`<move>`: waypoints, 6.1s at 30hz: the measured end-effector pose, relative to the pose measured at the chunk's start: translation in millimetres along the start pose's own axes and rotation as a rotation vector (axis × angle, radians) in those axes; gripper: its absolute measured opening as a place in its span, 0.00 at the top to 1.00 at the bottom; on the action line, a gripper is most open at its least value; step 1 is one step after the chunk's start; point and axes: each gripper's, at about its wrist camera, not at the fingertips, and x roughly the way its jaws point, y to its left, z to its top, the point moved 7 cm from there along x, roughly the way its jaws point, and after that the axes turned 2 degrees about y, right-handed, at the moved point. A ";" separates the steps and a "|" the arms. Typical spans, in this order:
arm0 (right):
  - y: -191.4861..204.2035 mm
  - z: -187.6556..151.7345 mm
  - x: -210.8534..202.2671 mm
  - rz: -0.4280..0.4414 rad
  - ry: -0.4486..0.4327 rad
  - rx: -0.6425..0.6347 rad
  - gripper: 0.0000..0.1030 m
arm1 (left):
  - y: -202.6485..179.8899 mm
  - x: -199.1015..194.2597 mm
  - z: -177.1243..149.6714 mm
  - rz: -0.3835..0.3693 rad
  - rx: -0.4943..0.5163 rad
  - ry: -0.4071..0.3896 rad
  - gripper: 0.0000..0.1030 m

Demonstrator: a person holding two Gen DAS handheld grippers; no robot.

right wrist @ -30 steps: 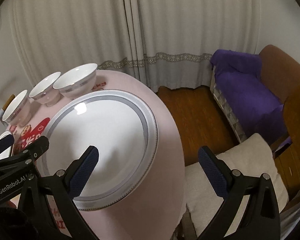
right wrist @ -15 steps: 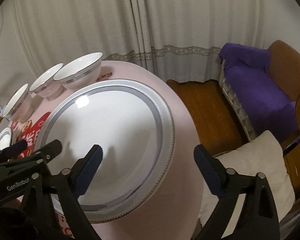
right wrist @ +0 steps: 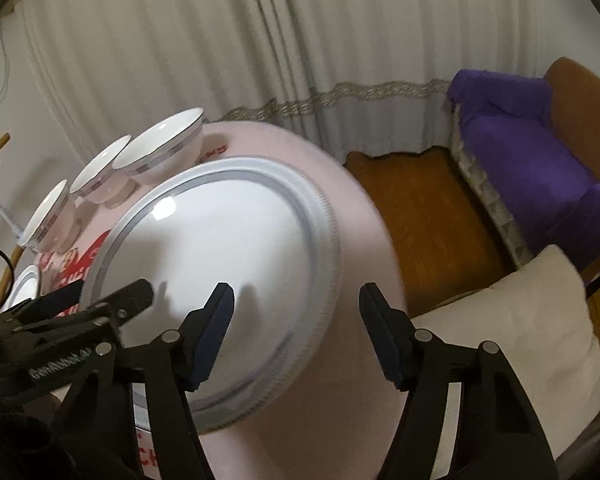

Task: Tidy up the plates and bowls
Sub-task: 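Lower both tools onto the rim of the remaining grey-rimmed plate, then close both tools on the plate rim and lift it off the cloth, then carry the held plate with both tools over the plate stack, then lower the held plate with both tools onto the plate stack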

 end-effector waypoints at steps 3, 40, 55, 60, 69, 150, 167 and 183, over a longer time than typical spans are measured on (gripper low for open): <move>-9.7 1.1 -2.0 -0.006 -0.006 0.018 0.29 | 0.4 1.9 -0.5 -0.002 -0.006 0.008 0.10; 5.2 -4.5 4.8 0.082 0.036 0.028 0.79 | 14.9 2.3 -6.2 -0.071 -0.039 0.027 0.57; 6.4 -5.7 3.7 0.082 0.023 0.023 0.79 | 23.2 -3.0 -9.9 -0.162 -0.056 -0.008 0.76; 7.4 -6.1 4.5 0.077 0.017 0.027 0.79 | 28.3 -5.5 -10.6 -0.165 -0.075 -0.003 0.79; 9.7 -8.1 1.7 0.096 0.012 0.032 0.79 | 35.1 -8.0 -10.3 -0.208 -0.132 0.008 0.83; 142.5 -28.1 -80.3 0.211 -0.073 -0.136 0.77 | 167.1 -167.6 -74.4 -0.097 -0.168 -0.207 0.84; 248.8 -57.0 -71.6 0.288 -0.034 -0.249 0.76 | 268.8 -218.4 -126.9 -0.014 -0.266 -0.218 0.84; 298.8 -86.2 -48.5 0.294 0.031 -0.314 0.75 | 313.4 -219.9 -149.0 0.011 -0.318 -0.177 0.84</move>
